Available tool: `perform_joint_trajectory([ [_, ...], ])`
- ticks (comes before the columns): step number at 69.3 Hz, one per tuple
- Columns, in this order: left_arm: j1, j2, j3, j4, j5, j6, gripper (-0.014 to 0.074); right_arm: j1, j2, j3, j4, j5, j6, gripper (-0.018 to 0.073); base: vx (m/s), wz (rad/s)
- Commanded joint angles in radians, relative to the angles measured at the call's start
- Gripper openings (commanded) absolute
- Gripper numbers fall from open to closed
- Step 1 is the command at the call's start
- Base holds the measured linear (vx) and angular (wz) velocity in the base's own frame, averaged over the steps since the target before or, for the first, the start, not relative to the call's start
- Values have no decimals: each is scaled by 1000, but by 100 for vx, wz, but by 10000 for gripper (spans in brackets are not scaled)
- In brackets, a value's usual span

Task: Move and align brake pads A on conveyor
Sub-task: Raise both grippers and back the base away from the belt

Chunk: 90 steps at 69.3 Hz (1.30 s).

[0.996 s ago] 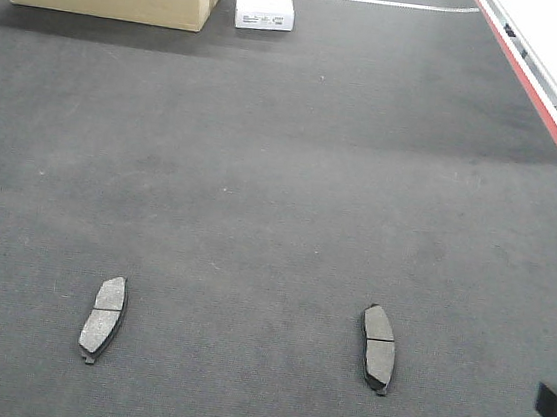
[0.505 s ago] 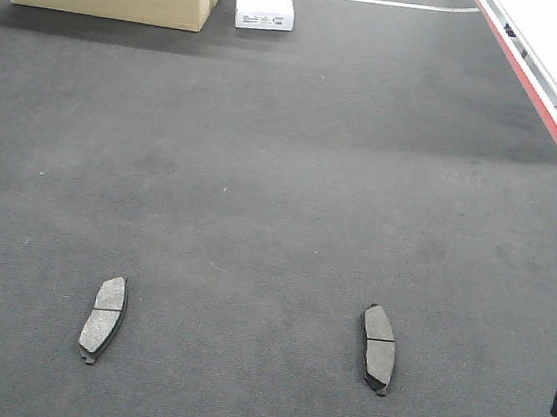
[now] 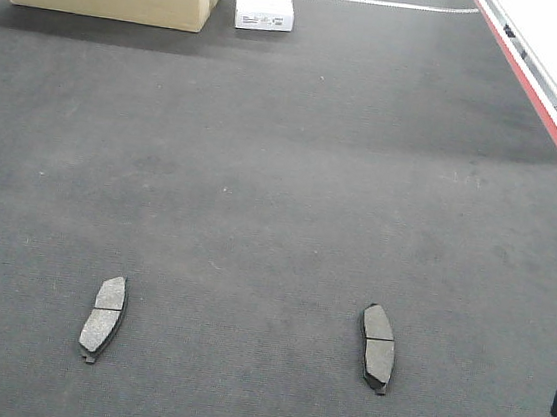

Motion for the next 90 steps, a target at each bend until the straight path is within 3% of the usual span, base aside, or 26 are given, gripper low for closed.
perform_joint_trajectory([
  [1, -6, 1, -22, 6, -61, 3, -7, -8, 1, -25, -22, -61, -4, -10, 0, -2],
  [43, -6, 1, -22, 6, -61, 3, -7, -8, 1, -25, -22, -61, -4, -10, -10, -9],
  [90, -6, 1, -22, 6, -61, 3, -7, -8, 1, -25, -22, -61, -4, -10, -15, 13],
])
